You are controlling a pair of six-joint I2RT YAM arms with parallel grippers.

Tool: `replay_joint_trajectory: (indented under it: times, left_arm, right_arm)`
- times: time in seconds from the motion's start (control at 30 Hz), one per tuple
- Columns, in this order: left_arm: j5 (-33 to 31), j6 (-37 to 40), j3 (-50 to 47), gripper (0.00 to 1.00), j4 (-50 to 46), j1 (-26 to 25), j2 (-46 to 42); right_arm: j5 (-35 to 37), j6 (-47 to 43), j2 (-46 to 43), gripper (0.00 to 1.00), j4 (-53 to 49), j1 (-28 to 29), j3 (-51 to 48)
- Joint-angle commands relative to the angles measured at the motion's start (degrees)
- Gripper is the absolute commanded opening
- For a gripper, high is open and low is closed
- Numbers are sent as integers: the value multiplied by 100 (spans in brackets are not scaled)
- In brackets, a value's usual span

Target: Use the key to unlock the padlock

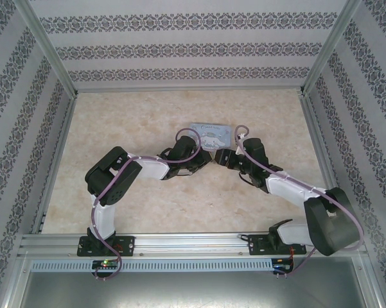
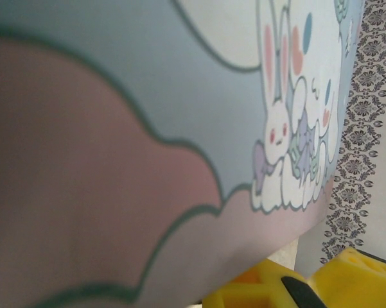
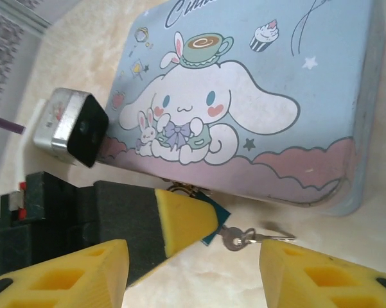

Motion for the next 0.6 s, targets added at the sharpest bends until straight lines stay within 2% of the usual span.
replay_joint_trajectory:
  times: [0.0, 0.1, 0.3, 0.57]
  left_arm:
    - [210, 134, 220, 0, -251, 63, -240]
    - [280, 143, 262, 0, -317, 72, -266]
    - [466, 114, 378, 0, -445, 89, -299]
    - [734, -37, 486, 0, -507, 107, -302]
  right_arm:
    - [1020, -1159, -65, 54, -1102, 254, 138]
    - [1346, -1535, -56, 51, -1159, 506, 134]
    - [1610, -2112, 52, 37, -954, 850, 3]
    - [1513, -2112, 404, 32, -506, 859, -37]
